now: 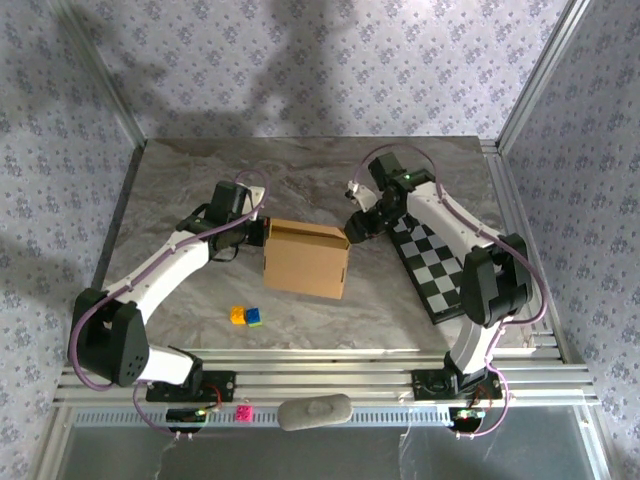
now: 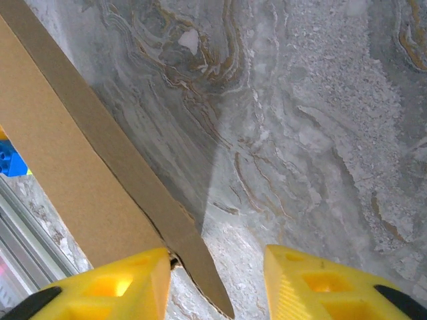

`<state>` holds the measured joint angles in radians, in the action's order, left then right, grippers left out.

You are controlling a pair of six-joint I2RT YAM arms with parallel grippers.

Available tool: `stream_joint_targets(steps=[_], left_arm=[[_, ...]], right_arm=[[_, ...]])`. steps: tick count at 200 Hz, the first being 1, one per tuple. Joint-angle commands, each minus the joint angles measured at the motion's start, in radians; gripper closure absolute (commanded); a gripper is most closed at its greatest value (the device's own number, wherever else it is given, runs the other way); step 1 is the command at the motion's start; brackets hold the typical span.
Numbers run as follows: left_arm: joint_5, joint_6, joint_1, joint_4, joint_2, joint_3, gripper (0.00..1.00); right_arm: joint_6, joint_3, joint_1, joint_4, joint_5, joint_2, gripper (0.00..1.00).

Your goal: Fold the paper box

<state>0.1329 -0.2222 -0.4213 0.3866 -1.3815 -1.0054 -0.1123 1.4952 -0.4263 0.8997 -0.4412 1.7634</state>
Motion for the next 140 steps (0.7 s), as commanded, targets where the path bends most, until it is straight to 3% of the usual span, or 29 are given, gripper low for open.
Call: stream_joint_targets(steps=[1,140], left_arm=[[-0.011,0.007,-0.008,0.007,0.019,-0.035,1.0],[-0.018,0.018,-0.008,0.018,0.009,-0.044,1.0]], right_arm=[[-0.017,0.049,-0.013,0.05,0.006,0.01,0.61],[-0.016,0.058,-0.029,0.098,0.07,-0.014,0.8]])
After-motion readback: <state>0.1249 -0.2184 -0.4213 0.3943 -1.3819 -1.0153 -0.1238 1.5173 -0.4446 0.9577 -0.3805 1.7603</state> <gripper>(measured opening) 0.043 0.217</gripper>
